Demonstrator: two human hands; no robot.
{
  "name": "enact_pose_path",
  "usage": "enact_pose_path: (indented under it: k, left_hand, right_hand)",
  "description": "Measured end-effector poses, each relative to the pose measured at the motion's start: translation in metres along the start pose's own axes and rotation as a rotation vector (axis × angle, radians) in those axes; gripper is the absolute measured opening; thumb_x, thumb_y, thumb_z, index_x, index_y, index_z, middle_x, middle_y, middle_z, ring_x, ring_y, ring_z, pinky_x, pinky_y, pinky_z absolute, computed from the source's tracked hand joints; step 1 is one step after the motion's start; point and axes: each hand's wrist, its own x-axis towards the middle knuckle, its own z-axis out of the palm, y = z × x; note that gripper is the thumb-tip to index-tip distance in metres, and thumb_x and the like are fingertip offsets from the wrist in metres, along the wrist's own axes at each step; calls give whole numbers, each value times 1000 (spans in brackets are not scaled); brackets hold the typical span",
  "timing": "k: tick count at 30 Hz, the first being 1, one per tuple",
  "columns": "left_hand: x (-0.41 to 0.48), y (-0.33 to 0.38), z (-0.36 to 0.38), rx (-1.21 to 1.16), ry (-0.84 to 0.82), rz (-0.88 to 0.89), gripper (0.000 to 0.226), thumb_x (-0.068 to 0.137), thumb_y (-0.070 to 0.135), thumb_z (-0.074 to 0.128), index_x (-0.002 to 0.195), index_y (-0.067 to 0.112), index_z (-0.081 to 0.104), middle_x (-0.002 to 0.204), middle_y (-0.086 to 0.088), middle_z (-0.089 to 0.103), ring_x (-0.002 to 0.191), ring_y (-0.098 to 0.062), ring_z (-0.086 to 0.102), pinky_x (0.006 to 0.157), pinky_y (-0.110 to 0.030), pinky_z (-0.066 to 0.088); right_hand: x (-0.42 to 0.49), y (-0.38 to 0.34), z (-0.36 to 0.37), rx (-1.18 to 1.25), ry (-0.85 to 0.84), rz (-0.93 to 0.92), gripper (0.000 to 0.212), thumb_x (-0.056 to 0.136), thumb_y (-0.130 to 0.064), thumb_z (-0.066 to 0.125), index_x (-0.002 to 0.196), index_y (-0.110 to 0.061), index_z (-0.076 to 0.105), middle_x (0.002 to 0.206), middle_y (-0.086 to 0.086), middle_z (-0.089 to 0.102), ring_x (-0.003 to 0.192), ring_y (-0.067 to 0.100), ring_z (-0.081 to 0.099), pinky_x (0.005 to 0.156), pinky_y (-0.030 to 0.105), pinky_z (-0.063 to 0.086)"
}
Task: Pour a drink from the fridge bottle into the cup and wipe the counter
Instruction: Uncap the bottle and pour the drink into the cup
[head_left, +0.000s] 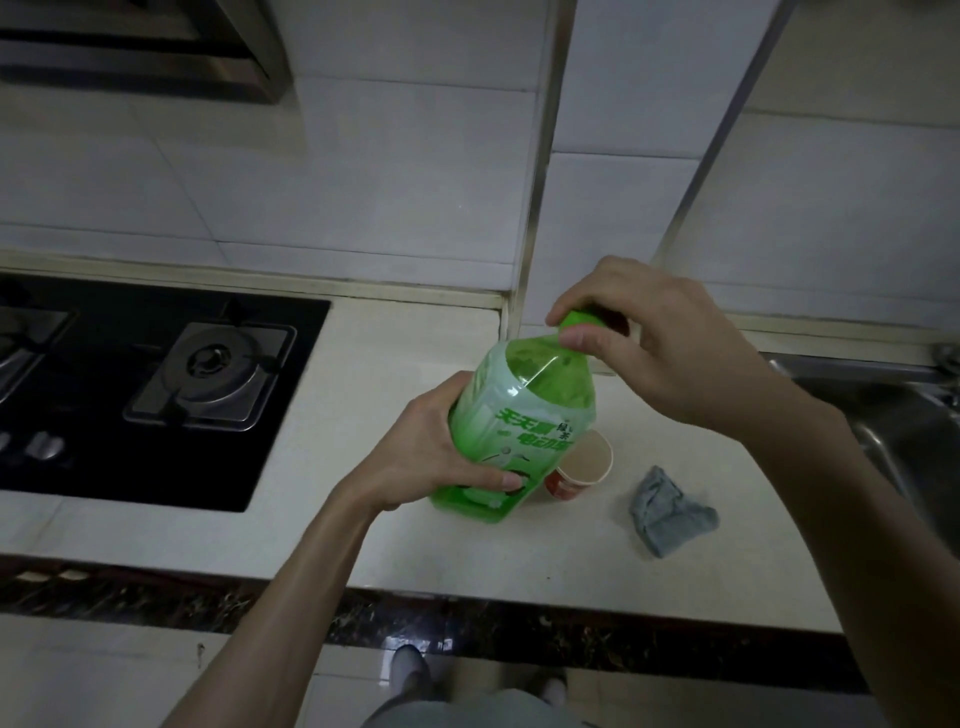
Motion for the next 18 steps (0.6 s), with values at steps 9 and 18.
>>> enact_pose_path:
  k: [9,18]
  left_hand:
    - [-5,-6,1,61,29,6,78,53,18,95,119,29,56,108,9,68,103,-9,67,83,-33,60]
    - [-3,-8,4,110,47,24,82,52,26,95,123,28,55,110,10,68,104,-9,66,86,-38,59]
  right_hand:
    - [2,-12,-11,91,-107,241,49,82,-65,49,114,-29,58,101,-12,64,90,2,59,78,27,52]
    - [6,-12,-16,-87,-186,256,37,83,-56,57,84,-20,62,66,-2,60,62,9,54,57,31,42]
